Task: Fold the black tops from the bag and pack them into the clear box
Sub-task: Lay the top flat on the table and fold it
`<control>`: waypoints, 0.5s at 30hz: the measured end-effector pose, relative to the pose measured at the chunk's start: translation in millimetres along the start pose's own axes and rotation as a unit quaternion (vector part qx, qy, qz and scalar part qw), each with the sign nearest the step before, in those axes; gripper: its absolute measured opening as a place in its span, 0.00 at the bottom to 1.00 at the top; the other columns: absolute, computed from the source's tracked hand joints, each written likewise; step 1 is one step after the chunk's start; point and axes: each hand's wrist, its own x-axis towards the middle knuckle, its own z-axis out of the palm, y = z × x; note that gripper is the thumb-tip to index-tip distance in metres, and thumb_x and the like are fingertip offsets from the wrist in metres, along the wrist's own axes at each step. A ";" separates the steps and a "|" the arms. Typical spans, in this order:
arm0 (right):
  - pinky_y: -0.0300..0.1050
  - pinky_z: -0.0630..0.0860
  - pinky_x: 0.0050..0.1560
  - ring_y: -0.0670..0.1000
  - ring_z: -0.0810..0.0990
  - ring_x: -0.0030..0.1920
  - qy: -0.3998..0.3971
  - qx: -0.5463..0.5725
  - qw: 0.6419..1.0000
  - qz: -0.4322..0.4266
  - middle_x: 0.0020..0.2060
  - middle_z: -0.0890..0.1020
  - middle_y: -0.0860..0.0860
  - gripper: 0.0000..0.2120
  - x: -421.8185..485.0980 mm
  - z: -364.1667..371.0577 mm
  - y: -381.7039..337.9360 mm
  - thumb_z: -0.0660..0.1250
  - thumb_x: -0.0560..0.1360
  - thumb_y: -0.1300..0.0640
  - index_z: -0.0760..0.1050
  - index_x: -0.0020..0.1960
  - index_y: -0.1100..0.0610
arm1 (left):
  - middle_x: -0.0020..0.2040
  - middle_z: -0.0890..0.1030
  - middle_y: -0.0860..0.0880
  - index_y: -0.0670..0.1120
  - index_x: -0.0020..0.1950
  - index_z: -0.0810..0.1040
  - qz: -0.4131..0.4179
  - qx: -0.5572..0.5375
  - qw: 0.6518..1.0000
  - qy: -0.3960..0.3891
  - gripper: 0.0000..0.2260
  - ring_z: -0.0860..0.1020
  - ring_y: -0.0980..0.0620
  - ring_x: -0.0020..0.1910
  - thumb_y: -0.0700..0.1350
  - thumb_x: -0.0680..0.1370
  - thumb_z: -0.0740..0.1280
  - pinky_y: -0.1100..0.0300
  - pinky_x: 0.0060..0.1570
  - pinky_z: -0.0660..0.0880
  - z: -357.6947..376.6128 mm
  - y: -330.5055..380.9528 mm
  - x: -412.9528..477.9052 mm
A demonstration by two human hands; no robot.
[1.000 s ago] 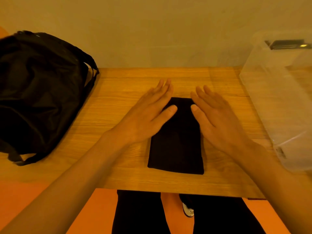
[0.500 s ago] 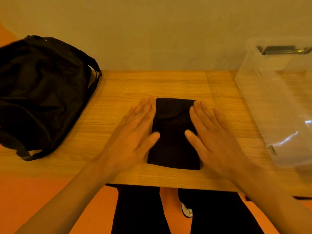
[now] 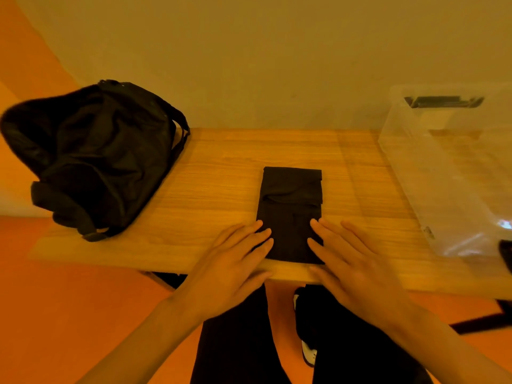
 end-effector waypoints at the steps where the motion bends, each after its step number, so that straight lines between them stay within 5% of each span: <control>1: 0.56 0.64 0.72 0.55 0.71 0.74 0.016 -0.002 1.000 -0.008 0.72 0.74 0.55 0.23 -4.5 -0.3 -2.5 0.58 0.81 0.46 0.78 0.68 0.57 | 0.73 0.75 0.46 0.44 0.71 0.77 0.002 0.001 1.000 0.011 0.24 0.68 0.47 0.76 0.58 0.82 0.63 0.49 0.72 0.67 -0.2 0.9 -1.5; 8: 0.50 0.57 0.76 0.52 0.69 0.75 -0.010 0.004 0.998 0.059 0.74 0.71 0.52 0.26 -23.6 7.3 -6.9 0.56 0.81 0.44 0.70 0.75 0.54 | 0.68 0.77 0.47 0.43 0.72 0.75 -0.003 -0.030 0.999 0.021 0.22 0.75 0.48 0.67 0.53 0.82 0.63 0.49 0.61 0.77 0.5 5.8 -8.8; 12: 0.47 0.54 0.74 0.51 0.65 0.76 -0.031 0.002 0.999 0.016 0.76 0.68 0.50 0.27 -23.1 4.7 -7.2 0.57 0.81 0.39 0.69 0.76 0.49 | 0.66 0.75 0.48 0.45 0.73 0.73 0.026 -0.034 0.999 0.002 0.25 0.75 0.50 0.63 0.56 0.80 0.66 0.54 0.58 0.78 -3.1 1.6 -9.2; 15: 0.44 0.54 0.74 0.48 0.67 0.72 -0.025 0.011 1.000 0.000 0.70 0.76 0.47 0.25 -21.6 10.3 -6.4 0.57 0.79 0.39 0.73 0.71 0.49 | 0.64 0.78 0.46 0.44 0.69 0.73 0.058 -0.007 0.998 0.032 0.23 0.76 0.48 0.63 0.53 0.79 0.69 0.52 0.57 0.78 1.5 -2.7 -11.2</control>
